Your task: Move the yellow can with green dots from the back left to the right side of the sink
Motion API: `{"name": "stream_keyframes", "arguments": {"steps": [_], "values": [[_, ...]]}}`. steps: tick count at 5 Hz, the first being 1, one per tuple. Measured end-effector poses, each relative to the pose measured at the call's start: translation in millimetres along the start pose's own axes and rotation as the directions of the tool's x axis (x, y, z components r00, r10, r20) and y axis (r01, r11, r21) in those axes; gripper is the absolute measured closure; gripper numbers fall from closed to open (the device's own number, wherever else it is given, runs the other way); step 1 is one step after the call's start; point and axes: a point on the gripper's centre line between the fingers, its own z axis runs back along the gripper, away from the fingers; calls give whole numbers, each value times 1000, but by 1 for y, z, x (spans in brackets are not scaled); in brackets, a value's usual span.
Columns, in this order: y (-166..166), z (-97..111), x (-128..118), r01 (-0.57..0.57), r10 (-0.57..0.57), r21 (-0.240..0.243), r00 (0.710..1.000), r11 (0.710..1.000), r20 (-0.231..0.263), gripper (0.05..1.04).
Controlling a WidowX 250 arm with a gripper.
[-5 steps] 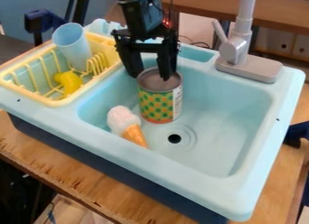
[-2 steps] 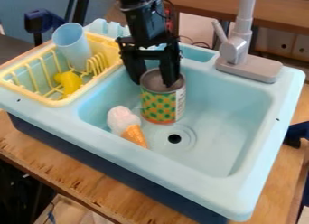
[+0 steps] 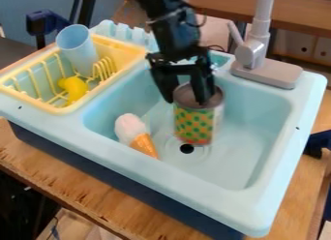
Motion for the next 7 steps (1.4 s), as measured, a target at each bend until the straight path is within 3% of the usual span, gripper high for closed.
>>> {"name": "stream_keyframes", "arguments": {"steps": [2,3,4,6,7], "values": [[-28,-19,1,27,-29,-61,999,998,-43,76],[-31,-20,0,-4,1,-62,999,998,-49,76],[-35,-20,2,-37,34,-88,999,995,-33,76],[-61,1,6,3,4,-200,999,980,35,76],[-62,9,3,-9,15,-149,999,989,41,76]]}}
